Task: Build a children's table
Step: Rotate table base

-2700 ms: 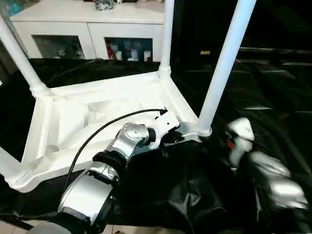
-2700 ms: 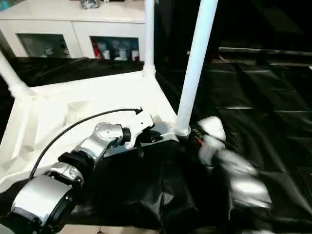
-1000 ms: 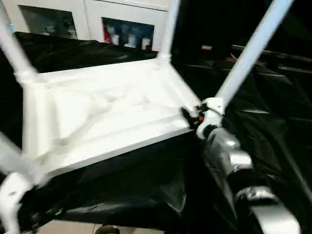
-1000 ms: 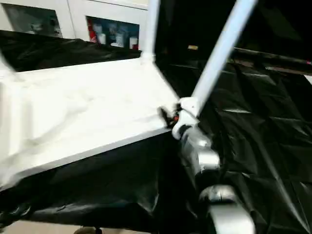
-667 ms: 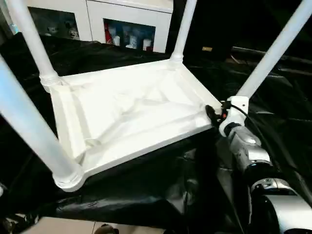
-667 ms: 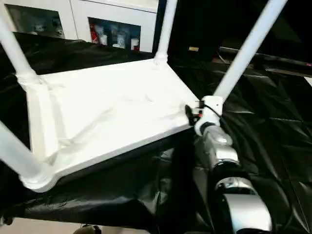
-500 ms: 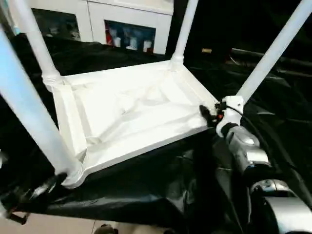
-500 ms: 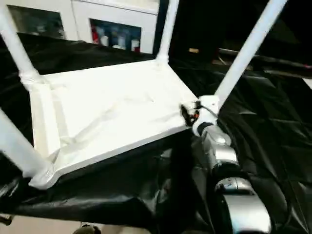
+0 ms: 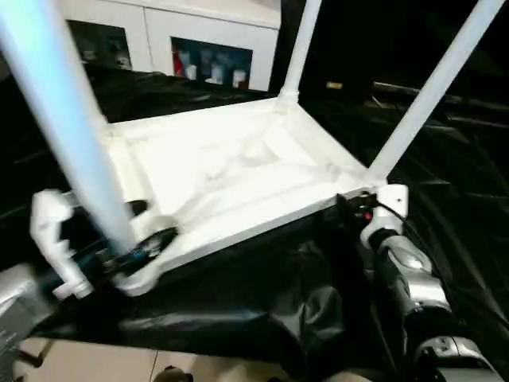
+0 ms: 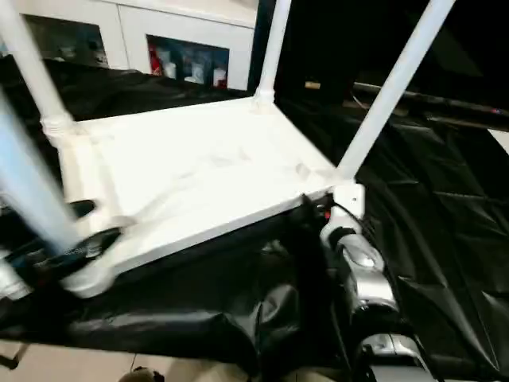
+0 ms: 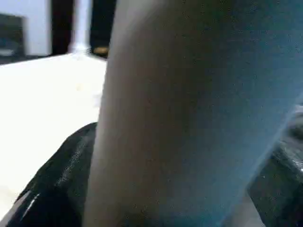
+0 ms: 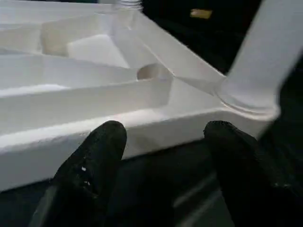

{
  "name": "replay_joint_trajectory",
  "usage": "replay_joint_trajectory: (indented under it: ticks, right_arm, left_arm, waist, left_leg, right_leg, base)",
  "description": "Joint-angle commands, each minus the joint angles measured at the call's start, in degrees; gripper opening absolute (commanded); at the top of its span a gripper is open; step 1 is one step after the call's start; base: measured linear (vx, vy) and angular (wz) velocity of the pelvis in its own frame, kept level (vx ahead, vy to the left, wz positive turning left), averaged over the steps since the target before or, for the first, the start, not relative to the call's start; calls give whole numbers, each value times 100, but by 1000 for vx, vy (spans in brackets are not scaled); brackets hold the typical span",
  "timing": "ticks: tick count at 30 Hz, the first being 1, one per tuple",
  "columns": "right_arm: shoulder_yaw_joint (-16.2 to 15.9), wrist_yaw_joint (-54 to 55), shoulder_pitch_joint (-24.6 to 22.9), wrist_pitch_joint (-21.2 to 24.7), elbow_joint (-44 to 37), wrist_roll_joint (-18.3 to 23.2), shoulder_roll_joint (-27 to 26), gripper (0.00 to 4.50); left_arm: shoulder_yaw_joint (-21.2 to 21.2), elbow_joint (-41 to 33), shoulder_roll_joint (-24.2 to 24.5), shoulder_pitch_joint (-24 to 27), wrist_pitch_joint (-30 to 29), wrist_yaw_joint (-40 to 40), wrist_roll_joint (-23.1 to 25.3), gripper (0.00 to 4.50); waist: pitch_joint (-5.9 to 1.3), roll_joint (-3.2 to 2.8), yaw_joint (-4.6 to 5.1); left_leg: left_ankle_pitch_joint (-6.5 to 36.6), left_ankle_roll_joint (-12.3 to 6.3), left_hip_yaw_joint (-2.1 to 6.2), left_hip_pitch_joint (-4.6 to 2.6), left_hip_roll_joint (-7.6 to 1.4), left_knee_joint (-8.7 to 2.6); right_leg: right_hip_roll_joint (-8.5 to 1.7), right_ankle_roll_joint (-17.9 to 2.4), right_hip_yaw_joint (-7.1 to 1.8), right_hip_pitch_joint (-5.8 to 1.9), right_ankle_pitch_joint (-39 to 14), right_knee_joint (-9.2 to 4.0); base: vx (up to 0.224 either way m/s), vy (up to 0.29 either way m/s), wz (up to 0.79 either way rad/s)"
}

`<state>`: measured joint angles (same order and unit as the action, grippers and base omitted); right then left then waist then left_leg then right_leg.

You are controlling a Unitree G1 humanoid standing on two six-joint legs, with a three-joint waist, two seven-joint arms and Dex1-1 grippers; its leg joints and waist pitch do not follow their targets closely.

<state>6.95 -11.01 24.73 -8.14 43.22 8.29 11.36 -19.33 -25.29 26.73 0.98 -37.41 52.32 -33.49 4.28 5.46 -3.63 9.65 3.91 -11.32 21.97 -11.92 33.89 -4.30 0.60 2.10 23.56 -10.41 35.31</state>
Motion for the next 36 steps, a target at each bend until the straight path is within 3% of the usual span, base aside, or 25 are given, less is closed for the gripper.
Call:
replay_joint_trajectory:
  ticks: [1, 6, 11, 14, 15, 21, 24, 28, 32, 35, 36]
  right_arm:
    - [77, 185, -69, 81, -48, -126, 70, 308]
    - [-282, -218, 266, 341, 333, -241, -19, 308]
    - [-555, -663, 751, 386, 828, -394, -186, 308]
    - [-709, -910, 933, 440, 1009, -499, -289, 308]
    - [-839, -1102, 1040, 466, 1113, -570, -377, 308]
    - [-1100, -1464, 1237, 343, 1369, -719, -476, 308]
    - [-1103, -1566, 1427, 275, 1596, -781, -523, 308]
    - [-1064, -1607, 1589, 237, 1749, -790, -545, 308]
    - [-1050, -1752, 1622, 190, 1754, -738, -580, 308]
    - [-1052, -1959, 1641, 113, 1808, -726, -613, 308]
    - [-1052, -1959, 1641, 113, 1808, -726, -613, 308]
  left_arm:
    - [381, -55, -41, -287, -125, 141, -176, 445]
    - [946, -27, -43, -878, -601, 510, -743, 445]
    - [1403, -2, -257, -1339, -986, 680, -1203, 445]
    - [1697, 97, -425, -1624, -1056, 695, -1305, 445]
    - [1916, 300, -599, -1863, -1013, 667, -1211, 445]
    - [2330, 849, -808, -2312, -861, 612, -801, 445]
    - [2648, 1165, -1020, -2572, -646, 607, -603, 445]
    - [3103, 1575, -1388, -2892, -225, 616, -263, 445]
    - [3289, 1790, -1600, -3065, -110, 656, -185, 445]
    - [3499, 2294, -1929, -3329, 231, 662, 84, 445]
    - [3499, 2294, -1929, -3329, 231, 662, 84, 445]
  waist:
    - [-328, -161, 35]
    - [-359, -165, 107]
    - [-399, -152, 172]
    - [-395, -145, 159]
    - [-419, -133, 164]
    - [-450, -128, 209]
    - [-443, -133, 207]
    - [-450, -110, 188]
    - [-469, -91, 169]
    - [-477, -139, 172]
    - [-475, -126, 178]
  left_leg:
    - [2314, 379, 57, -226, -95, -439]
    - [2171, 426, 95, -124, -74, -445]
    - [1816, 352, 72, -112, -79, -397]
    - [1618, 322, 48, -103, -71, -378]
    - [1566, 319, 45, -108, -78, -365]
    - [1324, 306, 64, -57, -80, -356]
    - [1473, 273, 49, -109, -95, -336]
    - [1497, 274, 46, -110, -99, -328]
    - [1364, 226, 41, -97, -95, -317]
    - [1275, 145, 41, -102, -91, -309]
    - [1290, 132, 31, -107, -92, -308]
  right_leg:
    - [-194, -651, -190, -61, -2103, -491]
    - [-208, -655, -169, -151, -2020, -444]
    - [-220, -857, -181, -174, -1623, -390]
    - [-206, -956, -187, -186, -1398, -365]
    - [-212, -961, -183, -193, -1373, -357]
    - [-232, -1002, -173, -263, -1113, -314]
    - [-243, -1061, -183, -213, -1334, -354]
    - [-252, -1060, -185, -220, -1396, -360]
    - [-255, -1094, -183, -244, -1204, -339]
    - [-246, -1187, -178, -250, -988, -331]
    - [-242, -1198, -179, -245, -979, -345]
  base:
    - [0, 0, 0]
    - [0, 0, 0]
    - [0, 0, 0]
    - [0, 0, 0]
    - [0, 0, 0]
    - [0, 0, 0]
    - [0, 0, 0]
    - [0, 0, 0]
    - [0, 0, 0]
    - [0, 0, 0]
    - [0, 0, 0]
